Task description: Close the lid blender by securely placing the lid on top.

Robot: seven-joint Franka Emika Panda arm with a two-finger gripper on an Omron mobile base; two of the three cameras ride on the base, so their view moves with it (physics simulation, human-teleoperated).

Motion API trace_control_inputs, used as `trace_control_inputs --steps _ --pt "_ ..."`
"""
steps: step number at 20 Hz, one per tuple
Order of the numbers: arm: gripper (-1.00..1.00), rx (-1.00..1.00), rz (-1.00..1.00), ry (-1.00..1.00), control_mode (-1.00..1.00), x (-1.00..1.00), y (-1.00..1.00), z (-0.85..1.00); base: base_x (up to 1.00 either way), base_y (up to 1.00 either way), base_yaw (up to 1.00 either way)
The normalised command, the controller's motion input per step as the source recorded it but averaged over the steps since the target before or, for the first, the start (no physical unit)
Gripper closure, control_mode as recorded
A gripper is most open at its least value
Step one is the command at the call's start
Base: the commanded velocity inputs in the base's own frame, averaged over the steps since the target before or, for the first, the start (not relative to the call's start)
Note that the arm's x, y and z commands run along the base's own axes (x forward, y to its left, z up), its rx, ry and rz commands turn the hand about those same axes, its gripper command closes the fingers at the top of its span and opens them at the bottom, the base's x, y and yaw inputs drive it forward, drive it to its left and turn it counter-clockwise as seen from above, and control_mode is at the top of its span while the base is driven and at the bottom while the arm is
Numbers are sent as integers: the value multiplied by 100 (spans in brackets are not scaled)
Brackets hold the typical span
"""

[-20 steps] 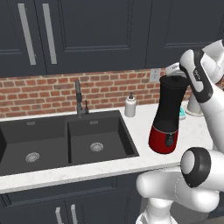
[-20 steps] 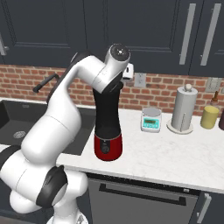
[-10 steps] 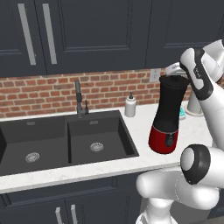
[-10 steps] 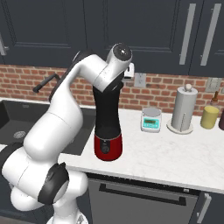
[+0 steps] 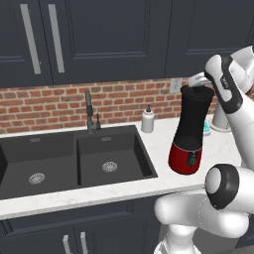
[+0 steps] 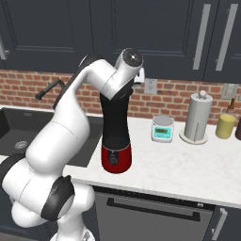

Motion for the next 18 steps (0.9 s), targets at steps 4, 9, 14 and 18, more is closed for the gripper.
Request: trace_control_inputs --steps 4,9,14,18 --pt "100 -10 5 0 -100 8 3 -67 0 0 0" --pt "100 -7 5 0 -100 7 0 -53 0 0 0" --pt "100 -7 3 0 -100 0 0 -38 0 0 0" --pt "100 0 3 0 -100 0 0 -23 0 0 0"
